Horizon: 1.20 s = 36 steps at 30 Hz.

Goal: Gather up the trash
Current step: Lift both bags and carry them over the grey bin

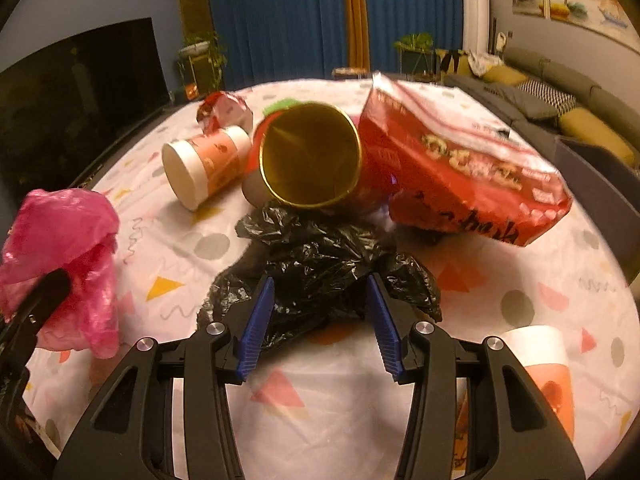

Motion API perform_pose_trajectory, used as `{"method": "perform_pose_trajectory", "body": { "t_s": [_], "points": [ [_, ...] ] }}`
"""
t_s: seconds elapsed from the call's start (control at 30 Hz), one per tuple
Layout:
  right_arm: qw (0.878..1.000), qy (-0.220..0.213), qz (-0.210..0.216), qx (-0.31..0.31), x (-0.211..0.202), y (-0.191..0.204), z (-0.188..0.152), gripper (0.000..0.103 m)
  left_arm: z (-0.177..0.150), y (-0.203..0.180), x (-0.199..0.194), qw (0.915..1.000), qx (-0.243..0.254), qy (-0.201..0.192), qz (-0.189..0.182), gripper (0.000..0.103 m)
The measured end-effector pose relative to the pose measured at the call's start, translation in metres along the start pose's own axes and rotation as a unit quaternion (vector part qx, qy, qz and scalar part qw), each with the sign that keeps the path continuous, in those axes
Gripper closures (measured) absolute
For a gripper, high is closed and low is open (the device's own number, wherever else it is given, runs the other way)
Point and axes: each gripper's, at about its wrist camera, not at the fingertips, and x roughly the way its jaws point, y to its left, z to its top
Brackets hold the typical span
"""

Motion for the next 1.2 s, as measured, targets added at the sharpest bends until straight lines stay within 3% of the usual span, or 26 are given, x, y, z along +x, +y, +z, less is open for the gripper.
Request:
{"method": "perform_pose_trajectory", "body": {
  "t_s": [0.07, 0.2, 0.27, 0.8, 1.2],
  "points": [
    [1.0, 0.007, 0.004, -0.001, 0.005, 0.001, 0.001, 0.071, 0.0, 0.0, 0.0, 1.0, 0.001, 0.001, -0.001, 0.096],
    [1.0, 0.011, 0.02, -0.009, 0.003, 0.003, -0.001, 0.096, 0.002, 0.002, -0.001, 1.0, -0.001, 0.001, -0.003, 0.096],
    [1.0, 0.007, 0.026, -0.016, 0.0, 0.005, -0.002, 0.102, 0.001, 0.003, -0.002, 1.0, 0.0, 0.001, -0.003, 0.096],
    [0.99, -0.085, 0.094, -0.063, -0.07, 0.021, -0.01, 0.102, 0.0, 0.001, -0.011, 1.0, 0.001, 0.0, 0.006, 0.096],
    [0.98, -0.16, 0.104, -0.056, -0.129, 0.008, 0.001, 0.102, 0.008, -0.006, -0.023, 0.9997, 0.012, -0.019, 0.008, 0.096]
  ]
}}
